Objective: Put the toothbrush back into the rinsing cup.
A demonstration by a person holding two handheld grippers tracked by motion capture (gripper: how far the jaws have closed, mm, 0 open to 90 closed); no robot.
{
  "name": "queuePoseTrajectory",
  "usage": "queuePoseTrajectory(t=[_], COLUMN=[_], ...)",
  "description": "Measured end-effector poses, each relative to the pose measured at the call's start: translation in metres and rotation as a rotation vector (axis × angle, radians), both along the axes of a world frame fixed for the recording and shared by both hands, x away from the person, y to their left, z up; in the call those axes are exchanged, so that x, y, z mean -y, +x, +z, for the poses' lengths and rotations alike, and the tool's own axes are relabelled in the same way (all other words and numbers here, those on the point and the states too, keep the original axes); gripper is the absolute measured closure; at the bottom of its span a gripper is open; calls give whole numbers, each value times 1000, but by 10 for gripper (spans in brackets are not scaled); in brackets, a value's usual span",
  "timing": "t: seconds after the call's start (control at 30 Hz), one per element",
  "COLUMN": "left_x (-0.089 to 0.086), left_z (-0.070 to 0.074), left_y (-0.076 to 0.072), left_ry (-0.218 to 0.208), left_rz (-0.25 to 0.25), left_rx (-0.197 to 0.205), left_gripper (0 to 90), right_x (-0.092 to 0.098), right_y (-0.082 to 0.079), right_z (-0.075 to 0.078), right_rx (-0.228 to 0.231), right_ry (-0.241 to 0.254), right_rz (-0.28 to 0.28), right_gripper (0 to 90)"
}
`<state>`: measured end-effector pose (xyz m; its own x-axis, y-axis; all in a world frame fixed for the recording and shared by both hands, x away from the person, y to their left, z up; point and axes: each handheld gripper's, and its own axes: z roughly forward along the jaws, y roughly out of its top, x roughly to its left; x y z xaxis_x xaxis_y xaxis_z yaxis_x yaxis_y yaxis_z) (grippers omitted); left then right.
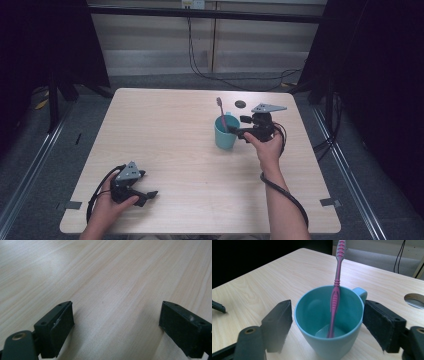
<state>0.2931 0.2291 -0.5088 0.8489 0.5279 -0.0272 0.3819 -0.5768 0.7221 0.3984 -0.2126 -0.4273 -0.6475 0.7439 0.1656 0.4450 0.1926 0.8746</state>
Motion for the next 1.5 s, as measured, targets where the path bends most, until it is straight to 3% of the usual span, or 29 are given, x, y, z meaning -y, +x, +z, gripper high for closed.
queuePoseTrajectory(t=[0.63,1.03,1.5], left_x=[1,1,1], left_z=[0,0,0], left_y=[0,0,0], left_ry=[-7,-6,-3], left_rz=[7,7,5], left_rx=[-2,-1,2], left_gripper=[121,121,121], right_x=[25,27,26], right_y=[-21,-32,-40], right_z=[4,-1,-6], right_rx=[-19,-38,-43], right_ry=[10,8,-12], right_rz=[-16,39,57], right_gripper=[146,145,146])
